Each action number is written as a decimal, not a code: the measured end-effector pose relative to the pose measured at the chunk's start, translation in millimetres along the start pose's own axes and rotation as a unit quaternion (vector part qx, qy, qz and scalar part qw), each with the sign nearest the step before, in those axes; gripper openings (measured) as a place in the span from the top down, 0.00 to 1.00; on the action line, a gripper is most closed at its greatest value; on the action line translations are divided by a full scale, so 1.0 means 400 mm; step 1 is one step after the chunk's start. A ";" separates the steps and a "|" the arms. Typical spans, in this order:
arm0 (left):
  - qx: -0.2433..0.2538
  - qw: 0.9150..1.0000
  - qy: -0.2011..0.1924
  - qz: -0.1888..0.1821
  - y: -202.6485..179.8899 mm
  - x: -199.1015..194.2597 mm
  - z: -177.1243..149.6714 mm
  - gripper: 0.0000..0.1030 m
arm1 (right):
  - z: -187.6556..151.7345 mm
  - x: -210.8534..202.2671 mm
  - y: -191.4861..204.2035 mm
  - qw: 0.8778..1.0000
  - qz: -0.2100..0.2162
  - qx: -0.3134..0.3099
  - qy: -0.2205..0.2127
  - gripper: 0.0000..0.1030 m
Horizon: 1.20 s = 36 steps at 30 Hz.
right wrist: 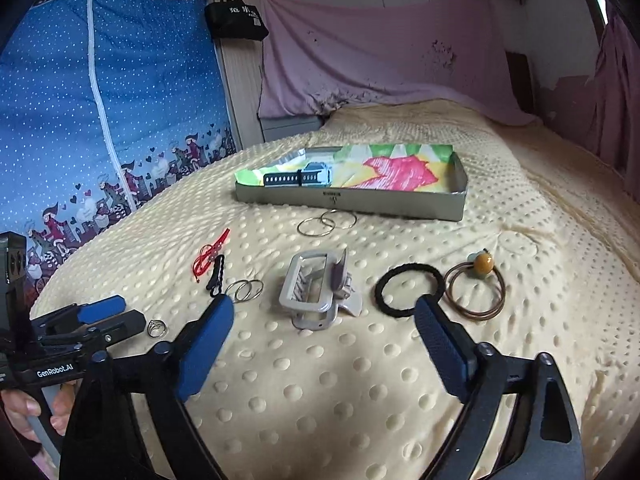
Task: Organize jewelry
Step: 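Grasp a silver ring with the left tool while the right tool grasps the grey claw clip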
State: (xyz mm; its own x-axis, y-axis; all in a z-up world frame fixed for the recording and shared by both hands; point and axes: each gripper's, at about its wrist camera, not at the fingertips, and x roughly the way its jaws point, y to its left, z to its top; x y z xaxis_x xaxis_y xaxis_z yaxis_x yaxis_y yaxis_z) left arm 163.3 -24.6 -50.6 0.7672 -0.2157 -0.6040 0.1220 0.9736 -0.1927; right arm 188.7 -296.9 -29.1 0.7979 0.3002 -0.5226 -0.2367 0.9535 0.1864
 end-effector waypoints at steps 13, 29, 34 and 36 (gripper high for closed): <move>0.018 0.998 0.049 -0.025 -0.023 0.052 -0.011 0.68 | -0.010 0.105 0.020 0.998 0.005 -0.020 0.064 0.34; 0.013 0.998 0.058 -0.032 -0.021 0.068 -0.010 0.81 | 0.004 0.186 0.018 0.997 0.005 -0.023 0.078 0.51; 0.012 0.998 0.054 -0.037 -0.019 0.067 -0.006 0.81 | 0.002 0.190 0.018 0.997 0.009 -0.022 0.072 0.53; 0.008 0.998 0.049 -0.045 -0.018 0.065 -0.001 0.81 | -0.002 0.186 0.019 0.997 0.012 -0.022 0.068 0.54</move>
State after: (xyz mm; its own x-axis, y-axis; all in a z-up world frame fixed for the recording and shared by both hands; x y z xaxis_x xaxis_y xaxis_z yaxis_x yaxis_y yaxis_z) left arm 182.1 -37.2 -65.4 0.6877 -0.3083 -0.6573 0.1992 0.9507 -0.2376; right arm 245.6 -267.5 -67.2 0.7102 0.3198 -0.6272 -0.2808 0.9456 0.1643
